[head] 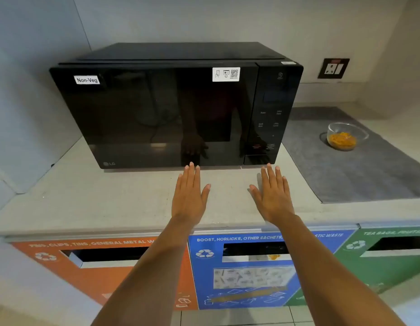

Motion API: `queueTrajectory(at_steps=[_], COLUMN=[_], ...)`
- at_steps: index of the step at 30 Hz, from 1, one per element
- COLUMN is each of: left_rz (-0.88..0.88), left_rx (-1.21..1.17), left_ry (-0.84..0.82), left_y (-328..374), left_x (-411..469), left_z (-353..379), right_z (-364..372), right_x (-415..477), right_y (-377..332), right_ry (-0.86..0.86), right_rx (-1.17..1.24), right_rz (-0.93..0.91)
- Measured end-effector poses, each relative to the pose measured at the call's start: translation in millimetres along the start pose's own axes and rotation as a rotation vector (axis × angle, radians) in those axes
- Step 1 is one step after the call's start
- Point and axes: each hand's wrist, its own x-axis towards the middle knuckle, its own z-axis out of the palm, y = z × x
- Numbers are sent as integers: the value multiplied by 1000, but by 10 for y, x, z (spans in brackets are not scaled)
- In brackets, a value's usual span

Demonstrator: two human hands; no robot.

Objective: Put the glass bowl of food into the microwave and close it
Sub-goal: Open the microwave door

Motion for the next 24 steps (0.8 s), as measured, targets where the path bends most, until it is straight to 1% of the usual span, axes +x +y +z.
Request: queueTrajectory(at_steps=[2,5,12,17,24], left_rz=[-11,-21,-35,-40,-32], left_rx=[5,-19,-23,16,51], left_ry=[-6,-41,-134,-186,-193], left_y=[-8,-38,-67,-72,-85], left_x=[8,10,-2,3,14], left_z=[23,75,116,109,112], right_z=[18,72,71,55,34], right_x=[-11,-14,-4,-7,10], right_y=[15,33,37,30,33], right_ry=[-13,-83,-194,-203,-212], right_rx=[7,27,-24,-27,-18], right_rz=[15,13,5,7,2])
